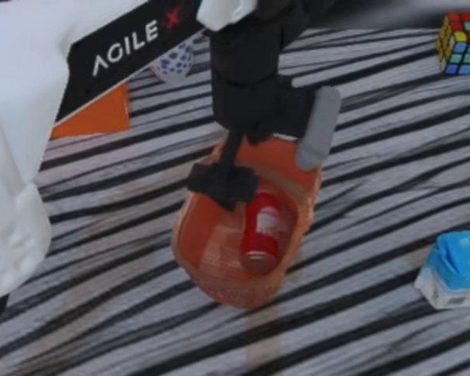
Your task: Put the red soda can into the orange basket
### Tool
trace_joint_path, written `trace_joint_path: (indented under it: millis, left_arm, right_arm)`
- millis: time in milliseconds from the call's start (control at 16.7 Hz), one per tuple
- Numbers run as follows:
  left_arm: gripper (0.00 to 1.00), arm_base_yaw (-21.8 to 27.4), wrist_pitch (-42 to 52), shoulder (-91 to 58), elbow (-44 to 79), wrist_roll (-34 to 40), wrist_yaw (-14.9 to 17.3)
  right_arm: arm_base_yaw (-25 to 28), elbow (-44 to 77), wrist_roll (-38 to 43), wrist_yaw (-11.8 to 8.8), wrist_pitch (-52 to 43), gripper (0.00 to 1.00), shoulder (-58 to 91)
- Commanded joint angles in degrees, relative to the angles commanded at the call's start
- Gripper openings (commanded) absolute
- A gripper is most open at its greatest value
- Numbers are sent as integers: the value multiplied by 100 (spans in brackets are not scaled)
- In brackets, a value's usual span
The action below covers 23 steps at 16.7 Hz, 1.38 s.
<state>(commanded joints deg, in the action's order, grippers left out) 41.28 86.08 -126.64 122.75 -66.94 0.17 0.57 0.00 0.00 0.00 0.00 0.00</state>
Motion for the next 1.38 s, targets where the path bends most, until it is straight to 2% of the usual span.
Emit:
trace_joint_path:
  millis: [360, 1140, 1380]
  left_arm:
    - [100, 1, -160, 34, -194, 3, 0]
    - [2, 1, -160, 34, -194, 3, 0]
    - [0, 1, -160, 34, -194, 3, 0]
  right_arm:
    - [0, 0, 0, 0, 0, 100, 0]
    - [0, 0, 0, 0, 0, 100, 0]
    - [0, 0, 0, 0, 0, 100, 0]
